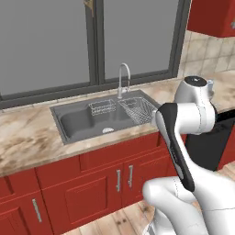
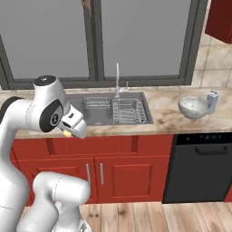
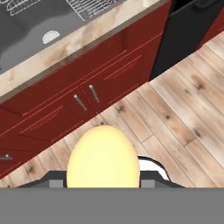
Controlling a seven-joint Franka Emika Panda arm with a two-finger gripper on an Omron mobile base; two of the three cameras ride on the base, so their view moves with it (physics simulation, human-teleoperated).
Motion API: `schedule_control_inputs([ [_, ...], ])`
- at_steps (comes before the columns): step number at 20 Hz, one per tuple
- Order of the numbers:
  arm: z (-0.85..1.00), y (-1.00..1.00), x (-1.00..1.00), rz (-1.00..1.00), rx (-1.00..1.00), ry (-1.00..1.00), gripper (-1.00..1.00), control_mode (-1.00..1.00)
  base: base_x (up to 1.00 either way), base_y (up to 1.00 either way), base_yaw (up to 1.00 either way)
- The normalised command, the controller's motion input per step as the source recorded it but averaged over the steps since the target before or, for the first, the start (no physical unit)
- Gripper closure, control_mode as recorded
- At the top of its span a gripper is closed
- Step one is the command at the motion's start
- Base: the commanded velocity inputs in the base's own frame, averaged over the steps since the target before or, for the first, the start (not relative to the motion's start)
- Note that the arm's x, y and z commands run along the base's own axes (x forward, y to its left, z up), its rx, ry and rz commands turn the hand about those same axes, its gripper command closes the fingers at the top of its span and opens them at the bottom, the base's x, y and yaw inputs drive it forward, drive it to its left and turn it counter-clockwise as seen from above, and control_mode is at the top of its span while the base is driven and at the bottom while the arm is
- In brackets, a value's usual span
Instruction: Gather the eggs and milk located in the vicinity of the sink area and place them right next to the bowl.
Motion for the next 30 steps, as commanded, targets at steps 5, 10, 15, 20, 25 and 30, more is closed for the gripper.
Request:
schedule_control_inputs([
  [5,0.0,0.0,0.0,0.0,0.0,0.0,1.0,1.0,0.08,-1.0,-0.35],
  [10,0.0,0.0,0.0,0.0,0.0,0.0,1.0,1.0,0.57,-0.77,-0.21],
  [15,0.0,0.0,0.0,0.0,0.0,0.0,1.0,1.0,0.72,-0.55,-0.04],
  [20,0.0,0.0,0.0,0.0,0.0,0.0,1.0,1.0,0.47,-0.14,0.07],
  [25,0.0,0.0,0.0,0.0,0.0,0.0,1.0,1.0,0.25,0.11,0.09],
  [30,0.0,0.0,0.0,0.0,0.0,0.0,1.0,1.0,0.71,0.13,0.02],
])
